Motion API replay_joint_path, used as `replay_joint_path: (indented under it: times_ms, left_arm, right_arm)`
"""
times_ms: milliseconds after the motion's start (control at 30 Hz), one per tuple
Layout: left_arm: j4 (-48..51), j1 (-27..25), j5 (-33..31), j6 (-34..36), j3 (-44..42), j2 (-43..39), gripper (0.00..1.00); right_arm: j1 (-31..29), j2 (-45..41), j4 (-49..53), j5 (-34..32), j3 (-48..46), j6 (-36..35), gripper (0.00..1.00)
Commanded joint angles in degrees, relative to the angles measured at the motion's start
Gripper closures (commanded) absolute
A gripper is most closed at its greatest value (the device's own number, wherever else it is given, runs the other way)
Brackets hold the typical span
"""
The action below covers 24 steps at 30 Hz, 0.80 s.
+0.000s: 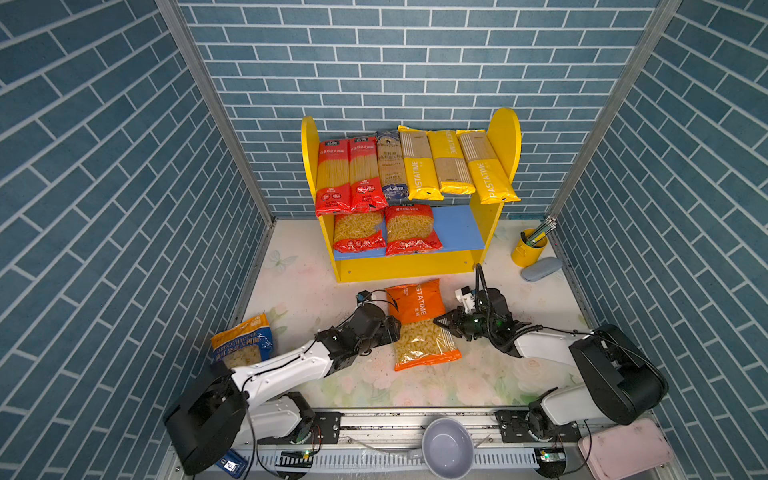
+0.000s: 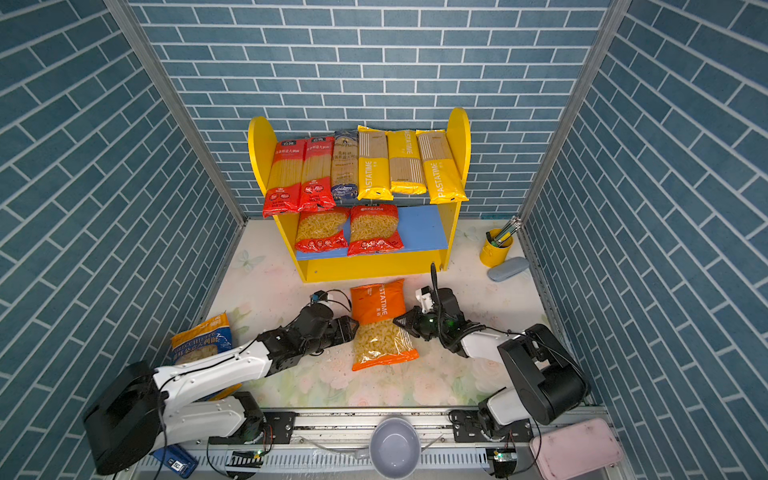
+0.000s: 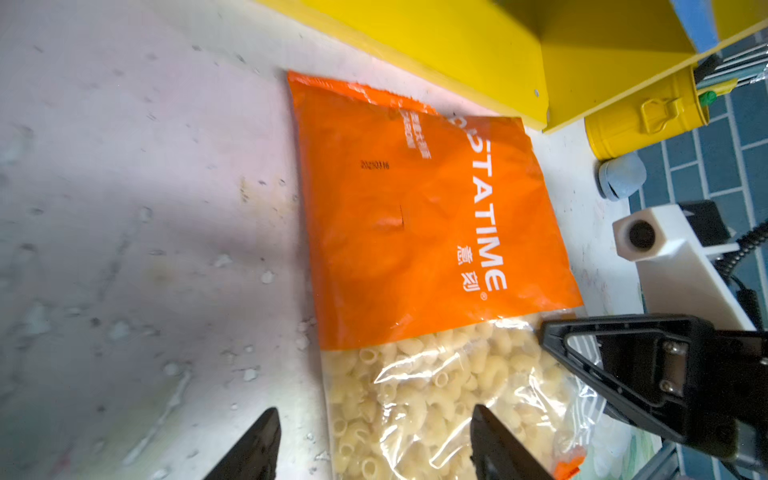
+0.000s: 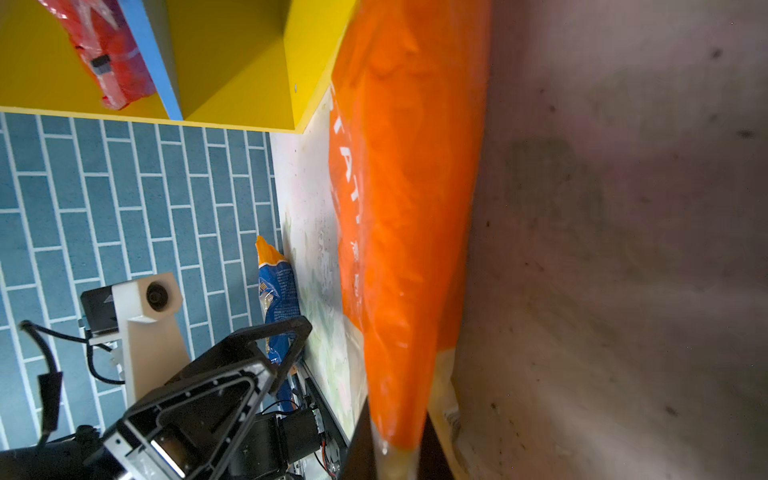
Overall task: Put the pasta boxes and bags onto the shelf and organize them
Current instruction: 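Grasp the orange macaroni bag with the right gripper while the left gripper approaches, then lift the orange macaroni bag toward the shelf with the right gripper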
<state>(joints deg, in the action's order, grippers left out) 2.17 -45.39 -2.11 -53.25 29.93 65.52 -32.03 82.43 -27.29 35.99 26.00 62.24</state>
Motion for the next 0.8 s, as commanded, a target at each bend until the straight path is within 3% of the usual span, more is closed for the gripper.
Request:
replay_joint_path:
  times_ms: [0, 233, 500, 633, 767]
  left_arm:
    - [9.9, 3.2, -2.7, 3.8, -0.8, -5.1, 0.26]
    - [16.7, 7.4, -3.2, 4.3, -1.6, -14.7, 0.26]
    - [17.2, 7.5, -2.3, 3.4, -1.5, -16.4, 0.26]
    - [16.6, 7.5, -1.5, 3.2, -1.0, -16.4, 0.26]
    - [15.9, 7.4, -1.1, 3.7, 0.0, -16.1, 0.26]
  right_arm:
    - [-0.5, -3.1, -1.4, 0.6, 4.8, 1.3, 0.94]
    - [-0.4, -1.4, -4.6, -0.6, 10.3, 4.7, 0.98]
    - [-0.4, 0.1, -9.2, -0.4, 12.6, 8.3, 1.0]
    - [-0.3, -4.2, -2.8, 0.8, 12.4, 6.6, 1.0]
    - [-0.2, -11.0, 13.4, 0.0, 14.5, -1.9, 1.0]
